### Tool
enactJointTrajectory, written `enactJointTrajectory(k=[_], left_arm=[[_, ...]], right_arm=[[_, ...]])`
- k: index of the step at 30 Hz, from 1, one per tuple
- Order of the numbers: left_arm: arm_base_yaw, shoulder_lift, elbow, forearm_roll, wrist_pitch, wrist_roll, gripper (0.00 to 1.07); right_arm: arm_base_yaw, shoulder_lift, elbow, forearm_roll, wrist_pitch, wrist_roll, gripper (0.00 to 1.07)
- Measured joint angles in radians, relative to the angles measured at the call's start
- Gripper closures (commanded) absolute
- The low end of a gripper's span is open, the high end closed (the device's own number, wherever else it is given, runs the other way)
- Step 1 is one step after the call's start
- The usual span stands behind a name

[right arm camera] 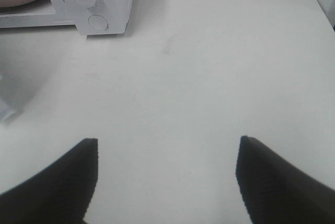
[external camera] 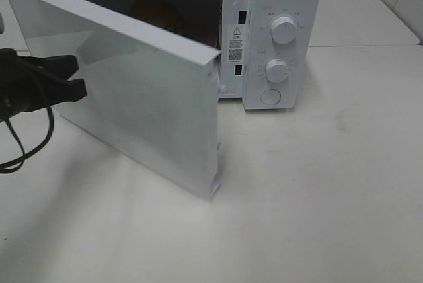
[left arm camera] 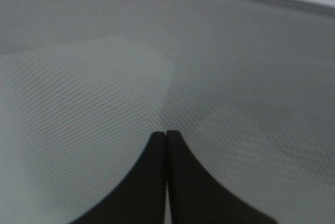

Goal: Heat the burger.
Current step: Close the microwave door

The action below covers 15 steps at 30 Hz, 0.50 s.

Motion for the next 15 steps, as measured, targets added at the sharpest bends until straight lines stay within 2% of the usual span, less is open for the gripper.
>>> enactJointTrajectory(k=[1, 3, 5, 8, 13, 15], left_arm=[[-0.034, 0.021, -0.025, -0.010, 0.000, 0.006, 1.07], [-0.051, 0.032, -0.037, -0.021, 0.000, 0.013, 1.07], [-0.113, 0.074, -0.090, -0.071, 0.022, 0.034, 1.07], [-0.131, 0.086, -0.108, -0.084, 0.037, 0.044, 1.07], [-0.235, 0.158, -0.226, -0.172, 0.106, 0.113, 1.07], [-0.246, 0.169, -0.243, -0.188, 0.107, 0.116, 1.07]], right_arm=[[0.000, 0.000, 0.000, 0.000, 0.000, 0.000, 0.35], [0.000, 0.000, 0.000, 0.000, 0.000, 0.000, 0.35], [0.000, 0.000, 0.000, 0.000, 0.000, 0.000, 0.35], [0.000, 0.000, 0.000, 0.000, 0.000, 0.000, 0.35], [0.000, 0.000, 0.000, 0.000, 0.000, 0.000, 0.35], [0.000, 0.000, 0.000, 0.000, 0.000, 0.000, 0.35]])
